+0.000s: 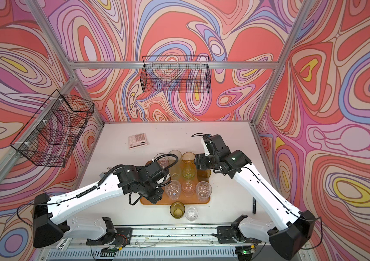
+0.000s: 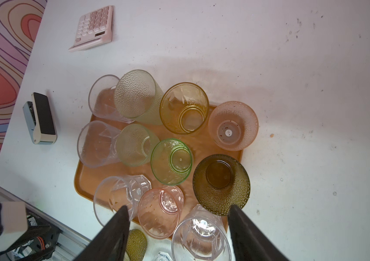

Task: Place the glasses into the tray
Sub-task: 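Move the left gripper to the olive dimpled glass at the table edge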

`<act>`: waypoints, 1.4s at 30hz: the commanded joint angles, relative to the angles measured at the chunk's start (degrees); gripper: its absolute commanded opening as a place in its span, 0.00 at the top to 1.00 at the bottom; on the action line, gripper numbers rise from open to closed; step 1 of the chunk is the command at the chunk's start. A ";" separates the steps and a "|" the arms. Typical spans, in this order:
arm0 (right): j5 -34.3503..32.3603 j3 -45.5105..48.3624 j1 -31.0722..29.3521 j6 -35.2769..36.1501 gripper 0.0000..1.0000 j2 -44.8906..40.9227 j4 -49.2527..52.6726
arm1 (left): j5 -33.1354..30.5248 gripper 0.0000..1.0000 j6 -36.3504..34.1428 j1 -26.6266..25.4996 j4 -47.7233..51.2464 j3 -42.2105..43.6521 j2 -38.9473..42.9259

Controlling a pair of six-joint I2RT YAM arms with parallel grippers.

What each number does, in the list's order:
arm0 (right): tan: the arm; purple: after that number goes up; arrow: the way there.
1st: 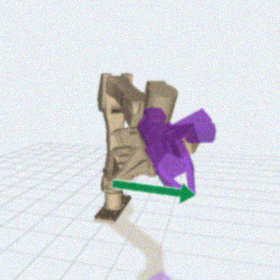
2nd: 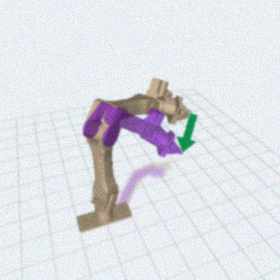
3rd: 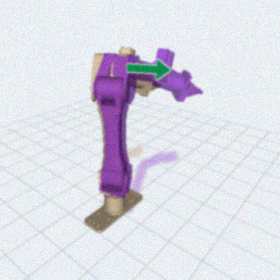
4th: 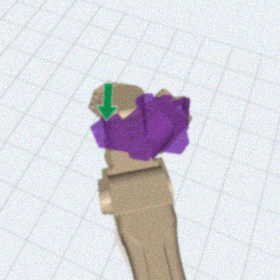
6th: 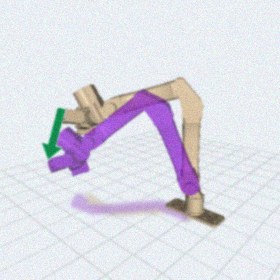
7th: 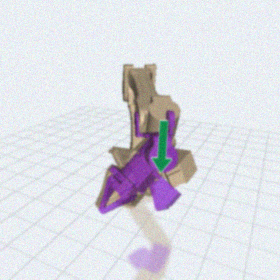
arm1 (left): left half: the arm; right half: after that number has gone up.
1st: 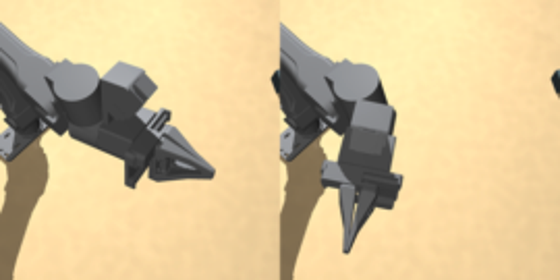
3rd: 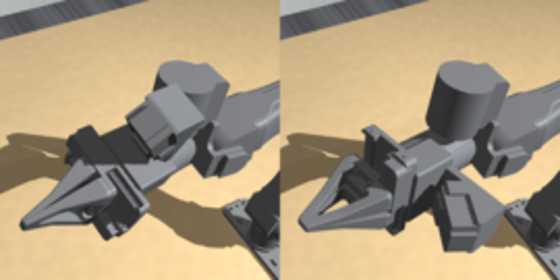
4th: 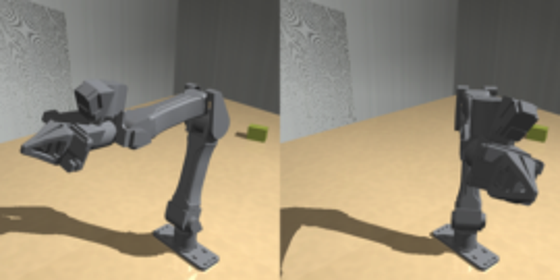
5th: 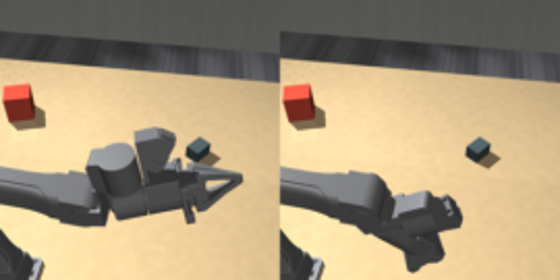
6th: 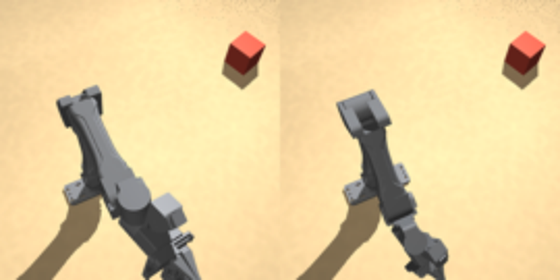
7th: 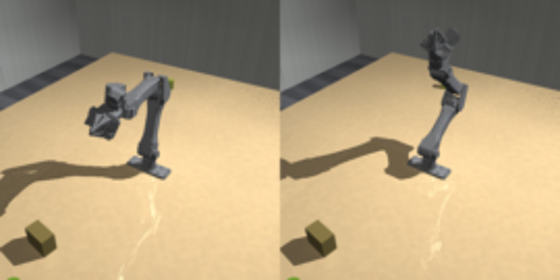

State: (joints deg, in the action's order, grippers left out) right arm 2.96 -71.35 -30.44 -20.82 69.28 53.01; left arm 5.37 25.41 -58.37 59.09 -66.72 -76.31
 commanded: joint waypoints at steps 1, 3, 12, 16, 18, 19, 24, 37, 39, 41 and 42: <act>1.88 -1.51 0.81 0.36 0.29 0.24 0.86 | -0.29 0.67 2.64 -1.62 -1.83 0.47 -1.22; 1.86 -1.51 1.15 0.34 0.29 0.18 1.06 | -0.52 0.67 3.38 -2.41 -2.36 0.56 -1.92; 2.22 -0.89 2.01 0.52 0.29 -0.19 1.48 | -0.35 0.67 6.05 -5.71 -5.25 0.20 -6.03; 2.22 -0.80 2.10 0.50 0.29 -0.47 1.56 | -0.89 0.68 6.56 -7.28 -6.22 -0.24 -8.29; 2.24 -0.58 2.13 0.48 0.29 -0.55 1.48 | -1.30 0.68 6.85 -7.76 -5.97 -0.58 -9.63; 2.23 -0.50 2.14 0.48 0.29 -0.71 1.49 | -1.81 0.69 6.94 -8.05 -5.76 -0.82 -10.15; 2.49 -0.19 2.13 0.58 0.29 -1.15 1.30 | -4.48 0.70 8.55 -8.21 -4.78 -1.43 -11.40; 2.38 0.17 2.09 0.70 0.29 -1.25 1.13 | -2.48 0.70 9.66 -8.70 -7.15 -1.75 -13.29; 2.27 0.16 2.13 0.70 0.29 -1.25 1.13 | -2.25 0.70 9.56 -8.70 -7.40 -1.75 -13.64; 2.28 0.24 2.09 0.67 0.29 -1.25 1.14 | -2.02 0.70 9.61 -8.80 -7.66 -1.76 -14.02; 2.25 0.26 2.18 0.65 0.29 -1.25 1.15 | -1.82 0.70 9.60 -8.86 -7.68 -1.75 -14.20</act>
State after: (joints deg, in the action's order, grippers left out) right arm 5.41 -71.35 -28.56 -20.64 68.77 53.80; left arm 3.05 34.17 -66.59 51.83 -67.33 -89.60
